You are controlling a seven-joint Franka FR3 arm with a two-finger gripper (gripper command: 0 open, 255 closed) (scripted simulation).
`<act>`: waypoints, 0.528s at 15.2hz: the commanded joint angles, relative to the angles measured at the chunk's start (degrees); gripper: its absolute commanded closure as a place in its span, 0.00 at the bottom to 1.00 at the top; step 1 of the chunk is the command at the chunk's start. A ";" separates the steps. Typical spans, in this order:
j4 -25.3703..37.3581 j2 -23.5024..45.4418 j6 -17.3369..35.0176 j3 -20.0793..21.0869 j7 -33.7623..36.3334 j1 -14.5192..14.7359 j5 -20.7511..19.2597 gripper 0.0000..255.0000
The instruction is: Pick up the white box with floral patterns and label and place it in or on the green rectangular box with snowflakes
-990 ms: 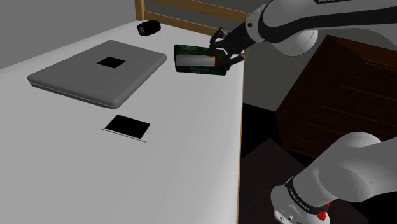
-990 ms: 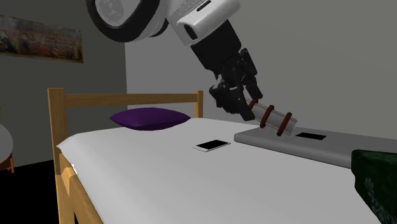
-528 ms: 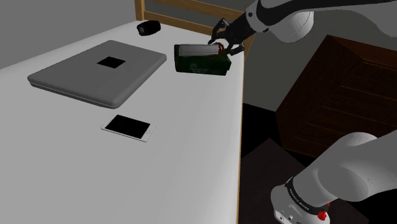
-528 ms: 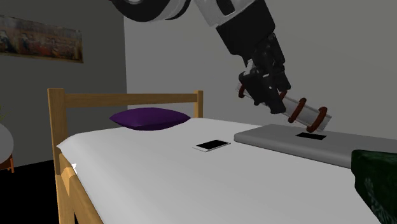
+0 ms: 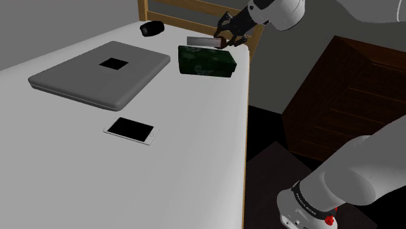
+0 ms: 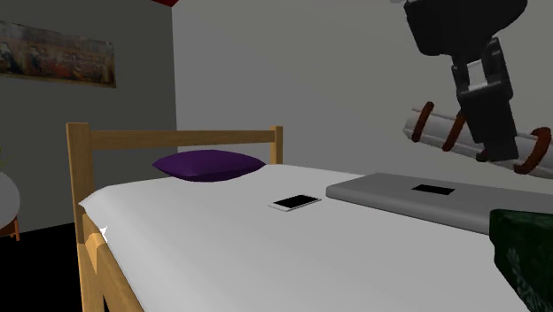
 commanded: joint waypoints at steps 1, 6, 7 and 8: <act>4.18 3.42 -1.66 -1.55 -2.38 -0.61 1.19 1.00; 16.93 13.27 -6.71 -4.00 -5.92 -2.72 3.60 1.00; 19.76 15.36 -7.86 -4.34 -6.42 -3.28 4.05 1.00; 22.69 17.51 -9.06 -4.63 -6.84 -3.90 4.47 1.00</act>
